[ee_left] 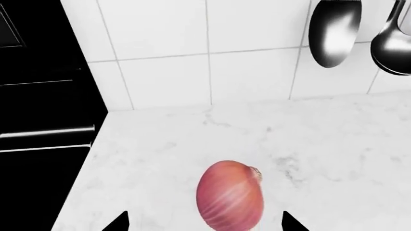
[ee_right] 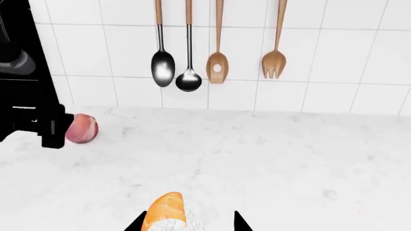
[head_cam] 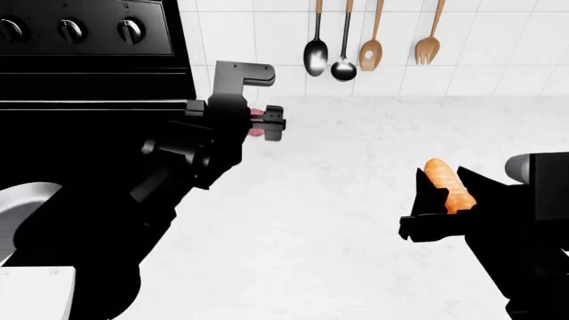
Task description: Place both pans onto different burners. Then place the onion and the sushi on different pans.
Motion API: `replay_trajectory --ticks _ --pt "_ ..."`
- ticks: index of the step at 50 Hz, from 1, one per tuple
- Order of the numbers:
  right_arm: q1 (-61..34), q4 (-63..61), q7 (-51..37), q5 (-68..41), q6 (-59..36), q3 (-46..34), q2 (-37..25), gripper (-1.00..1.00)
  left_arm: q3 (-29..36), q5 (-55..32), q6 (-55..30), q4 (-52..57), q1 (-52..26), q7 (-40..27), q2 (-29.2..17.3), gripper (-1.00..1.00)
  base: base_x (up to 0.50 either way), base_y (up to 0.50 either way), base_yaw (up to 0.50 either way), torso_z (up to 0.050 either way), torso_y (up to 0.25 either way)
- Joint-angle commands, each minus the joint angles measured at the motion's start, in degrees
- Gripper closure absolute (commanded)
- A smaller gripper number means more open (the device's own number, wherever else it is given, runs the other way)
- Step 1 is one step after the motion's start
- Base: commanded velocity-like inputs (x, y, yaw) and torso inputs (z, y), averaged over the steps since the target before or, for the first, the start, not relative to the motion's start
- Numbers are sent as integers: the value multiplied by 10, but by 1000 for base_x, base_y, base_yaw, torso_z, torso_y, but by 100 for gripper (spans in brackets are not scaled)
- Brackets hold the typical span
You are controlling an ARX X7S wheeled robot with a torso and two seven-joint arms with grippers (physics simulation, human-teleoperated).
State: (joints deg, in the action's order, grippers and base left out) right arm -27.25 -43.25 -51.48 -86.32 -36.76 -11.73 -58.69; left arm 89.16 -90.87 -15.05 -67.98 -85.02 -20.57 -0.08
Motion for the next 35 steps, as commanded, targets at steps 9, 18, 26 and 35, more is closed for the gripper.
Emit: replay_trajectory --ticks 9,18,26,35 --pt "13 2 10 14 3 5 1 100 11 8 25 17 1 18 1 -100 0 0 0 0 0" --pt "21 5 16 18 7 8 -1 100 6 11 48 16 -2 13 1 -100 0 0 0 0 0" --pt "21 7 17 18 8 7 1 100 7 2 81 13 -8 16 1 -100 0 0 0 0 0" --pt "24 9 21 22 9 6 3 100 9 6 103 22 -8 33 1 -100 0 0 0 0 0"
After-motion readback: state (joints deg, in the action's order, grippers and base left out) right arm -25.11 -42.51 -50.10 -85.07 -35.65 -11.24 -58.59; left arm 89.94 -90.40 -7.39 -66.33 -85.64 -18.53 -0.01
